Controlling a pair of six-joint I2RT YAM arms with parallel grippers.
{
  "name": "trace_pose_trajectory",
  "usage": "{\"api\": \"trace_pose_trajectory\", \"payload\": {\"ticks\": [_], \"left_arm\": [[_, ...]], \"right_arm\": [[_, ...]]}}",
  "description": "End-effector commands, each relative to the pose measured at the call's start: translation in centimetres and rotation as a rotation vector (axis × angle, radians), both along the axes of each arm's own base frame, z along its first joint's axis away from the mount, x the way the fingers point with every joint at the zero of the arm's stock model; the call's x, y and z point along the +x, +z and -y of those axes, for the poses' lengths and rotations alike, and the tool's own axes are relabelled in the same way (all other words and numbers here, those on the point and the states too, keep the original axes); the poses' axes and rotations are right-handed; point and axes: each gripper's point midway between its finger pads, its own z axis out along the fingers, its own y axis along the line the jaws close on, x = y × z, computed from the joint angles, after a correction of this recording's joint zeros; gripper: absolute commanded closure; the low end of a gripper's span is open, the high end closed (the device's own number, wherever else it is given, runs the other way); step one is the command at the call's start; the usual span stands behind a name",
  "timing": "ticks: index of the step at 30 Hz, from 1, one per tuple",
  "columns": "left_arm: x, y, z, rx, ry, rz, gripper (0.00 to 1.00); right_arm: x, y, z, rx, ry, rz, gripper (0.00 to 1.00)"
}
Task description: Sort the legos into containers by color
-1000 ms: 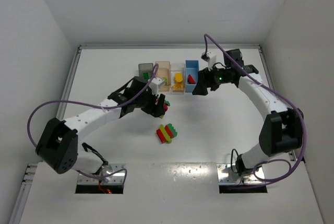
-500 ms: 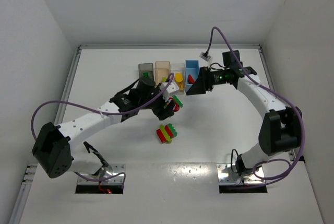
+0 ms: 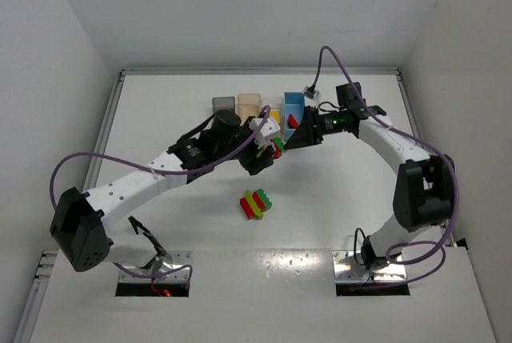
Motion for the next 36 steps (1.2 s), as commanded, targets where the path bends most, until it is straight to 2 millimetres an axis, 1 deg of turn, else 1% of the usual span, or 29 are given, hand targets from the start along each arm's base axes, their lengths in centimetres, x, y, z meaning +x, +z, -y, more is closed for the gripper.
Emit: {"api": "trace_pose_trajectory", "payload": {"ticks": [1, 7, 8, 13, 16, 17, 19, 20, 22, 23, 24, 26, 27, 28, 29, 30, 31, 32, 33, 34, 35, 36], "left_arm": [[0.0, 3.4, 2.1, -0.075, -0.053, 0.086, 0.97], [0.1, 3.6, 2.2, -0.081, -0.053, 0.093, 0.97], [0.0, 3.1, 2.1, -0.075, -0.053, 0.086, 0.97], [0.0, 3.4, 2.3, -0.084, -0.061, 0.09, 0.97], [0.0, 3.4, 2.3, -0.084, -0.061, 0.09, 0.97], [0.1, 3.5, 2.4, -0.09, -0.061, 0.096, 0.97], [0.1, 3.6, 2.4, -0.09, -0.061, 0.097, 0.97], [0.1, 3.6, 2.4, -0.09, -0.061, 0.097, 0.97], [0.1, 3.6, 2.4, -0.09, -0.061, 0.097, 0.97], [0.0, 3.0, 2.3, -0.082, -0.061, 0.088, 0.97], [-0.2, 2.2, 2.1, -0.07, -0.061, 0.076, 0.97], [-0.5, 1.7, 1.5, -0.057, -0.058, 0.083, 0.97], [-0.9, -0.1, 1.1, -0.029, -0.058, 0.054, 0.97], [-1.1, -0.6, 0.5, -0.012, -0.05, 0.057, 0.97], [-1.4, -0.6, 0.2, -0.014, -0.05, 0.059, 0.97], [-1.9, -1.8, -0.3, 0.007, -0.05, 0.037, 0.97], [-2.1, -2.4, -0.5, 0.016, -0.051, 0.028, 0.97], [-2.1, -2.3, -0.8, 0.016, -0.043, 0.034, 0.97], [-2.4, -2.7, -1.1, 0.026, -0.043, 0.025, 0.97], [-2.5, -3.4, -1.4, 0.04, -0.034, 0.017, 0.97], [-2.5, -3.4, -1.4, 0.04, -0.034, 0.017, 0.97], [-2.1, -3.7, -2.1, 0.057, 0.006, 0.031, 0.97]], "right_arm": [[0.3, 1.6, -1.1, 0.056, 0.053, 0.058, 0.3], [0.2, 3.1, -1.3, 0.098, 0.086, 0.079, 0.3], [0.2, 3.1, -1.3, 0.098, 0.086, 0.079, 0.31], [-0.1, 3.2, -1.6, 0.105, 0.101, 0.077, 0.33], [0.1, 3.2, -1.6, 0.105, 0.101, 0.077, 0.41], [-0.2, 3.4, -1.9, 0.113, 0.115, 0.075, 0.48], [0.0, 3.1, -2.0, 0.113, 0.115, 0.075, 0.57], [-0.1, 3.3, -2.0, 0.12, 0.119, 0.064, 0.68], [0.0, 3.3, -2.0, 0.122, 0.119, 0.073, 0.78], [0.0, 3.3, -2.0, 0.122, 0.119, 0.073, 0.88], [0.0, 3.3, -2.0, 0.122, 0.119, 0.073, 0.92], [0.2, 3.7, -1.7, 0.125, 0.111, 0.094, 0.97], [0.2, 3.7, -1.7, 0.125, 0.111, 0.094, 0.99], [0.3, 4.0, -1.5, 0.126, 0.103, 0.103, 1.0], [0.8, 3.8, -1.1, 0.117, 0.083, 0.106, 1.0], [0.9, 4.1, -1.1, 0.119, 0.083, 0.115, 1.0], [1.0, 4.4, -0.8, 0.12, 0.073, 0.124, 1.0], [1.4, 4.3, -0.5, 0.113, 0.058, 0.126, 1.0], [1.5, 4.6, -0.5, 0.114, 0.058, 0.137, 1.0], [1.6, 4.5, -0.5, 0.108, 0.052, 0.138, 1.0], [2.0, 4.6, -0.2, 0.108, 0.042, 0.148, 1.0], [2.3, 4.7, -0.2, 0.098, 0.03, 0.159, 1.0]]}}
